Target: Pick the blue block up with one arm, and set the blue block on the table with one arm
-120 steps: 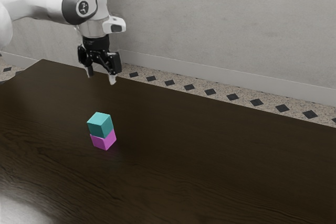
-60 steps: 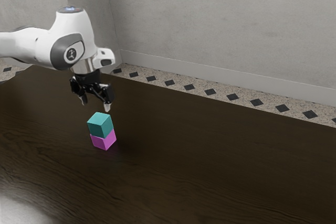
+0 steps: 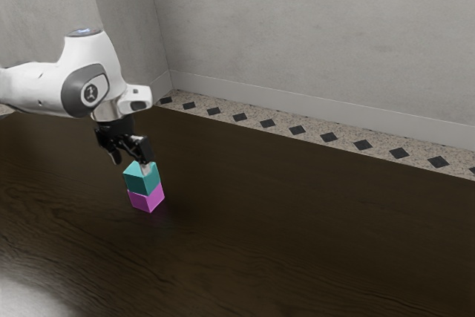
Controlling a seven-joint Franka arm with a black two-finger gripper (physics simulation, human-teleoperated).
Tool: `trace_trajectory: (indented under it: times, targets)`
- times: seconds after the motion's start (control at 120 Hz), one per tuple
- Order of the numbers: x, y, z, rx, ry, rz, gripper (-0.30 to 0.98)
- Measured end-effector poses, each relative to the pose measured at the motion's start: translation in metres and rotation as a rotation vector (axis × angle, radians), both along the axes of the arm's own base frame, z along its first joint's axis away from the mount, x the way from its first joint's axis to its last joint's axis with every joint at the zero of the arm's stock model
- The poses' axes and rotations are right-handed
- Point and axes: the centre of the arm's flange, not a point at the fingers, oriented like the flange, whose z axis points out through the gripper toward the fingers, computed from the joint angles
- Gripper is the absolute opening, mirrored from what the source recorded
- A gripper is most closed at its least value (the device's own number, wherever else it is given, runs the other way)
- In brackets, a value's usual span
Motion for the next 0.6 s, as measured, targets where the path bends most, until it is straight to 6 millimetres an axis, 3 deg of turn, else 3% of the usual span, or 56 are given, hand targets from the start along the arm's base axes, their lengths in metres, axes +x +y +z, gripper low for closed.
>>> trace_trajectory:
  times: [0.6]
  targets:
    - [0.003, -0.003, -0.024, -0.017, 0.014, -0.045, 0.69]
